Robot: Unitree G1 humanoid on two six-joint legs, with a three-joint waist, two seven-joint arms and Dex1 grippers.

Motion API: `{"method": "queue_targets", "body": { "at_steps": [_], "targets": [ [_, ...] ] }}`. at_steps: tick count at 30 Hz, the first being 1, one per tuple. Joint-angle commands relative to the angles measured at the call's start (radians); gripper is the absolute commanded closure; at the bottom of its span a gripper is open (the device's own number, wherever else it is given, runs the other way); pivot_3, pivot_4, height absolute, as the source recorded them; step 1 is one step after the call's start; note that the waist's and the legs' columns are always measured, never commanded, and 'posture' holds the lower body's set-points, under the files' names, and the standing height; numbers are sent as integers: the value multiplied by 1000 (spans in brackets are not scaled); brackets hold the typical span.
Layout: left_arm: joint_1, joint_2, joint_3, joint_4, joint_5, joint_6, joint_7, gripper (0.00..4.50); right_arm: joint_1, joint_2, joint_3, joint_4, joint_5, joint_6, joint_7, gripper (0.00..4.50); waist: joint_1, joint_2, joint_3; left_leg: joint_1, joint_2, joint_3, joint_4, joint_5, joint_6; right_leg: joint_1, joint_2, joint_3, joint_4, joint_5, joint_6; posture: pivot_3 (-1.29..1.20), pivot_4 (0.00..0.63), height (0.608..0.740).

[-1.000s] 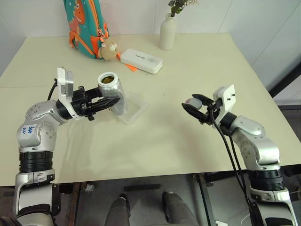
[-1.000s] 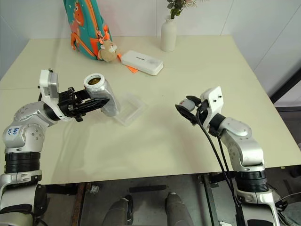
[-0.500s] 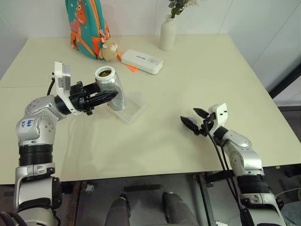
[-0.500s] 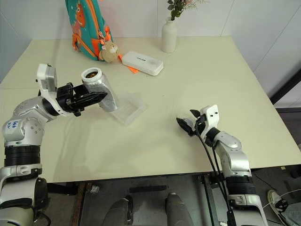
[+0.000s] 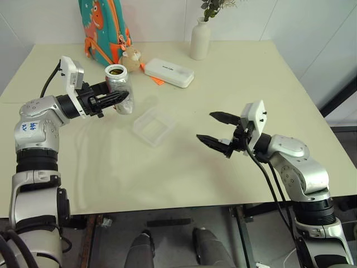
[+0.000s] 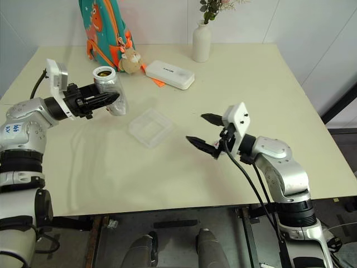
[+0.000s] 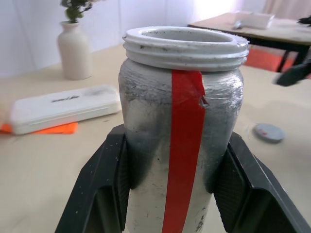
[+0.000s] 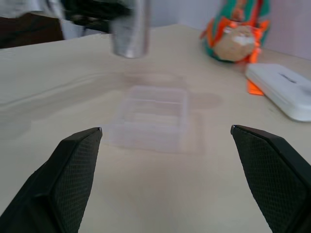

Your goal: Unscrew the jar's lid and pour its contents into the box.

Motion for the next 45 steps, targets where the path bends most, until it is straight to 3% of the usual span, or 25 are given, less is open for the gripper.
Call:
{"method": "queue_targets", "body": {
  "at_steps": [1,8,14,18,23,28,31,34,39,45],
  "targets": [
    [-42,24,-12,77,66,-97,26,2616,-41,-10,10,-68,20,21,8,33,2,0,0,0,0,0,0,0,0,0,0,0,0,0,0,0,150,740],
    [-52,-4,-27,169,142,-217,100,2616,-47,-19,10,-63,-2,16,6,33,14,0,0,-1,0,0,0,0,0,-1,0,0,0,0,0,0,150,740],
    [0,-40,-48,108,187,-294,158,2616,-29,-11,0,-58,-7,11,-12,33,26,0,0,-1,0,1,0,0,0,0,0,0,0,0,0,0,150,740],
    [20,-29,-101,74,307,-426,281,2616,-20,-4,1,-50,-10,4,-20,33,25,0,0,0,0,1,1,0,0,-1,0,0,1,0,0,0,150,740],
    [-5,-2,-182,53,556,-679,593,2616,-7,9,-1,-44,-13,-3,-35,33,26,0,0,-1,0,1,3,0,0,0,0,0,2,0,1,0,150,740],
    [-45,84,-342,-5,990,-924,1027,2616,3,24,2,-44,-17,-8,-49,33,31,0,0,-1,0,1,5,0,0,0,0,1,2,1,1,0,150,740],
    [-121,148,-495,-30,1308,-957,1322,2616,2,32,3,-39,-21,-12,-55,33,36,0,0,-1,0,2,6,0,1,0,0,1,2,1,2,0,150,740],
    [-196,174,-630,-12,1538,-915,1573,2616,-3,41,2,-33,-25,-16,-60,33,44,0,0,-1,-1,3,7,-1,1,0,0,3,3,2,3,0,150,740],
    [-285,152,-781,88,1734,-816,1822,2616,-3,62,0,-38,-22,-17,-78,33,50,0,0,-1,-1,4,7,-1,1,-1,0,3,2,2,4,0,150,740],
    [-329,96,-875,185,1813,-706,1979,2616,9,88,-13,-62,-9,-13,-117,33,53,0,0,-2,-1,5,6,-1,1,-2,0,3,2,2,4,0,150,740]
  ]
}}
